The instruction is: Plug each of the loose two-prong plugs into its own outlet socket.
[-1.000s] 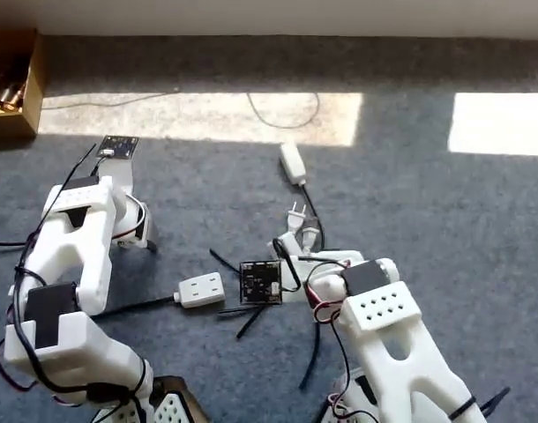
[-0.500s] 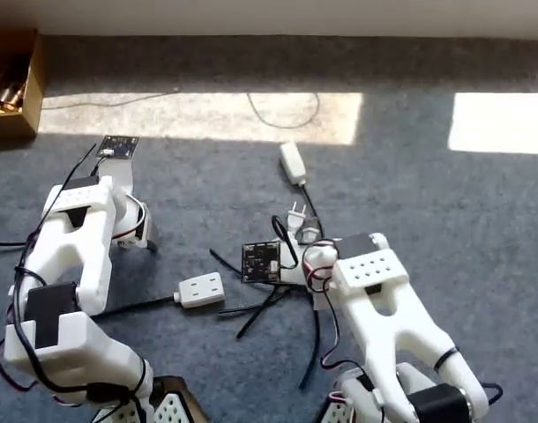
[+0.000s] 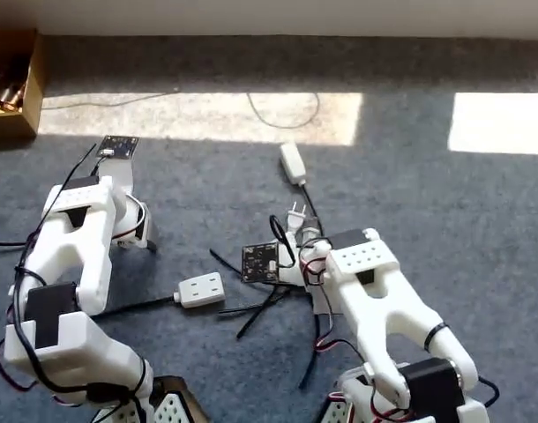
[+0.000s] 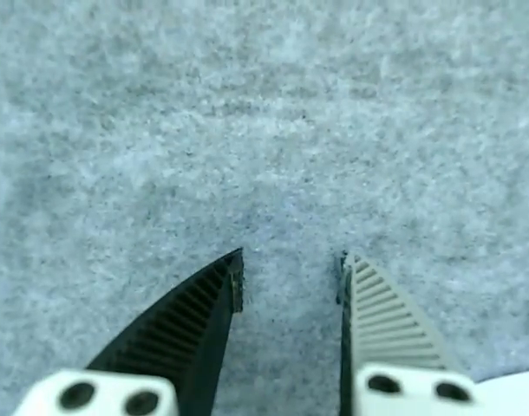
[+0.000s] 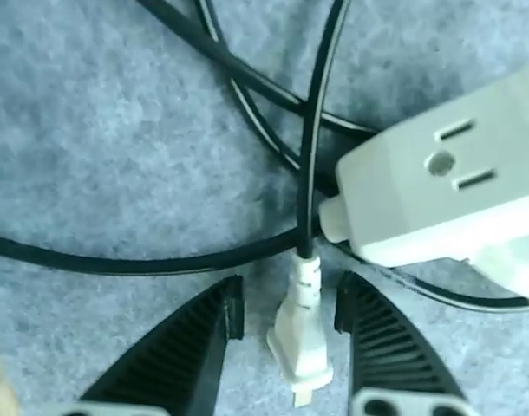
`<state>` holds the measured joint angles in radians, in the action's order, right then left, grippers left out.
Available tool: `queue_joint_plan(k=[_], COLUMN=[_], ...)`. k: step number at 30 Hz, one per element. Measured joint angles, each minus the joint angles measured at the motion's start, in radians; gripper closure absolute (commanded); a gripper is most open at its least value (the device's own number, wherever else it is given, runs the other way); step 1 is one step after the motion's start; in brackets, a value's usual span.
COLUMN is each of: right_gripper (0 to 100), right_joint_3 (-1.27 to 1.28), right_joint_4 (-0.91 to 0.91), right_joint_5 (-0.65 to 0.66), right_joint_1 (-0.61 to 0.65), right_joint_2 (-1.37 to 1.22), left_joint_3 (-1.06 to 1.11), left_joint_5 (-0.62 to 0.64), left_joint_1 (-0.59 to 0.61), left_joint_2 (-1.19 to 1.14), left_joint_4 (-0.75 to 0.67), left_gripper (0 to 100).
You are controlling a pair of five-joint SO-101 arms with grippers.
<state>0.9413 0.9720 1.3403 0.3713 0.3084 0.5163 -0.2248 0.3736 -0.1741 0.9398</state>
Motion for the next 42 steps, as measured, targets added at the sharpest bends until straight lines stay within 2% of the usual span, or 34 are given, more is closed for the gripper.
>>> queue_joint_plan(k=[7,11,12,21,30,35,42], right_gripper=[83.6,99.0,99.5,99.1,98.5,98.5,98.5], right_joint_3=[0.0,0.0,0.0,-0.005,-0.129,-0.121,-0.106], right_joint_4=[-0.041,-0.044,-0.044,-0.052,-0.054,0.008,0.031], right_joint_5=[0.0,0.0,0.0,-0.072,-0.334,-0.261,-0.261], right_joint_1=[0.0,0.0,0.0,0.0,0.0,0.0,0.003], right_joint_2=[0.0,0.0,0.0,0.0,-0.002,-0.018,-0.064], left_joint_3=[0.0,0.0,0.0,0.0,0.0,0.0,0.0], left_joint_5=[0.0,0.0,0.0,0.0,0.0,0.0,0.0], left_joint_1=[0.0,0.0,0.0,0.0,0.0,0.0,0.0], left_joint_2=[0.0,0.0,0.0,0.0,0.0,0.0,0.0], left_joint_4=[0.0,0.0,0.0,0.0,0.0,0.0,0.0], left_gripper=[83,83,83,83,83,83,83])
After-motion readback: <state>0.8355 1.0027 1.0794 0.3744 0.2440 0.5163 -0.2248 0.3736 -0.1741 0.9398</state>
